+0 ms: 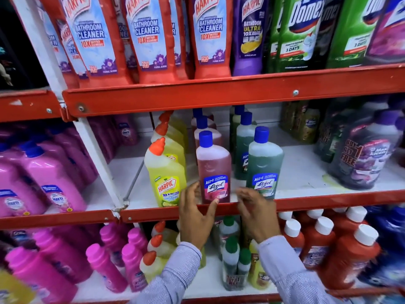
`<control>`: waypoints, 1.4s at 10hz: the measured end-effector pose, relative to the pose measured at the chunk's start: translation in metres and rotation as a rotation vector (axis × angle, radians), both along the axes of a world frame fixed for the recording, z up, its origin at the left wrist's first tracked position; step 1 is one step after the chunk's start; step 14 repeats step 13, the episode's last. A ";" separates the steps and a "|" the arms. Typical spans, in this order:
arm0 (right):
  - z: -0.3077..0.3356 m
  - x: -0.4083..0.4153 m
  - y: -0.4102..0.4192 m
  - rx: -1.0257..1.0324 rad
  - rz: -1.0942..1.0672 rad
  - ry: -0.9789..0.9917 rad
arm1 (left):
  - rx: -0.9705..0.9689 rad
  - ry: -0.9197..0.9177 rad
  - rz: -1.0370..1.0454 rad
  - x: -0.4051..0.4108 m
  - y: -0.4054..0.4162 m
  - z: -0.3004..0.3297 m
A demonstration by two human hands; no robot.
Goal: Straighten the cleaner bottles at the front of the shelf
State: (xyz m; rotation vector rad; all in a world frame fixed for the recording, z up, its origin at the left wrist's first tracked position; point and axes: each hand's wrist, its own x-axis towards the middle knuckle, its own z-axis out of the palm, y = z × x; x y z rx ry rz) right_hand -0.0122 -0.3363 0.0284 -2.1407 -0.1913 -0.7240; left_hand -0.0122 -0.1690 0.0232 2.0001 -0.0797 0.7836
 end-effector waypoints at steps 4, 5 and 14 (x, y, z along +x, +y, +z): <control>-0.009 0.015 -0.092 0.043 -0.022 0.078 | 0.229 0.211 -0.246 0.017 -0.094 0.004; -0.003 0.017 -0.097 0.019 0.024 0.080 | 0.255 0.242 -0.197 0.025 -0.100 0.001; -0.003 0.034 -0.112 0.073 0.216 0.135 | 0.206 0.098 -0.128 0.028 -0.106 -0.010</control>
